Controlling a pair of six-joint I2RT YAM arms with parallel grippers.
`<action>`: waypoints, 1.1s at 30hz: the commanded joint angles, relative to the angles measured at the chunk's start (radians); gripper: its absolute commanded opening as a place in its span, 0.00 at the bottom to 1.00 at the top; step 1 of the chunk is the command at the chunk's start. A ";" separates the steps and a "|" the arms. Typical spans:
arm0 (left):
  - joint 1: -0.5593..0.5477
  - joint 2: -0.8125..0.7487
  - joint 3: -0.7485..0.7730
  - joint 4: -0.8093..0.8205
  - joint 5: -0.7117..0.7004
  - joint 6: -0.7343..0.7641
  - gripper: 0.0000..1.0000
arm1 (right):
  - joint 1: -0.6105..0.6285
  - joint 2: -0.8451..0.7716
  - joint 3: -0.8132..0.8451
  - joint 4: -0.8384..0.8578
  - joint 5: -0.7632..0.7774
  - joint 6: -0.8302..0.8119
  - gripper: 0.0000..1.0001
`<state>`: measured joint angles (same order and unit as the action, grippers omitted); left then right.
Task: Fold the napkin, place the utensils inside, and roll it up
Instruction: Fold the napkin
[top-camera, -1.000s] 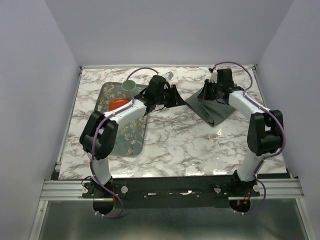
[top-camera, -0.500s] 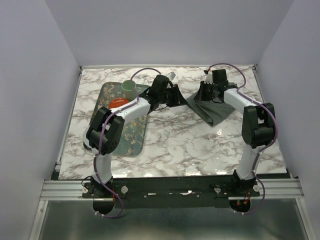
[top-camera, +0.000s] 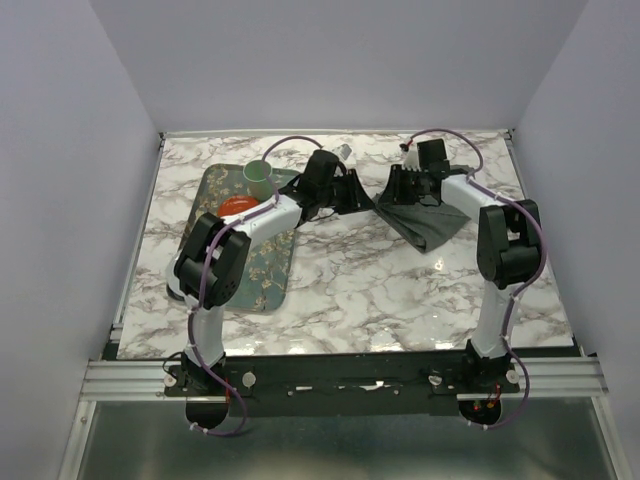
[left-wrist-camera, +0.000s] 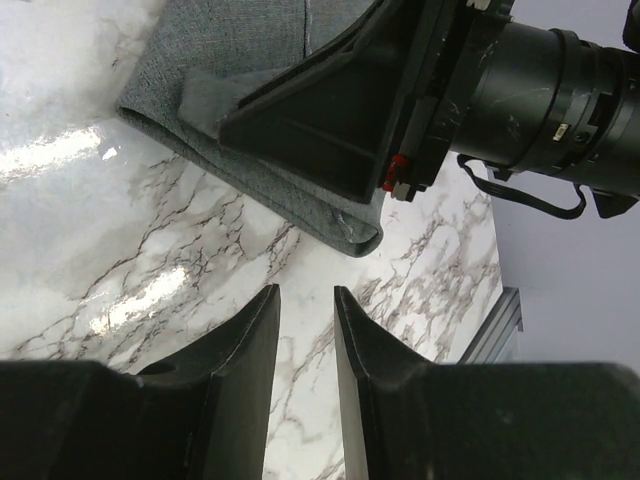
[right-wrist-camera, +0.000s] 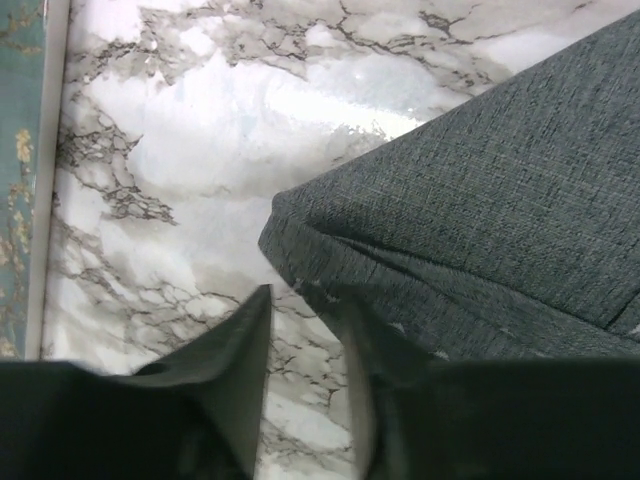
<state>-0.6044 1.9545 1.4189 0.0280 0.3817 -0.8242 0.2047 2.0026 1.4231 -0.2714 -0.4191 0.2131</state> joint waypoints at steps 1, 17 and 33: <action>0.002 0.034 0.046 0.004 -0.027 0.026 0.39 | 0.010 -0.007 0.074 -0.072 -0.020 -0.024 0.51; -0.012 0.262 0.302 -0.027 0.055 0.022 0.43 | -0.106 -0.341 -0.206 -0.138 0.123 0.068 0.43; -0.015 0.448 0.480 -0.062 0.075 -0.030 0.46 | -0.272 -0.331 -0.360 -0.011 0.197 0.121 0.41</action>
<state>-0.6174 2.3589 1.8328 0.0044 0.4385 -0.8455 -0.0555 1.6512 1.0691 -0.3477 -0.2783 0.3141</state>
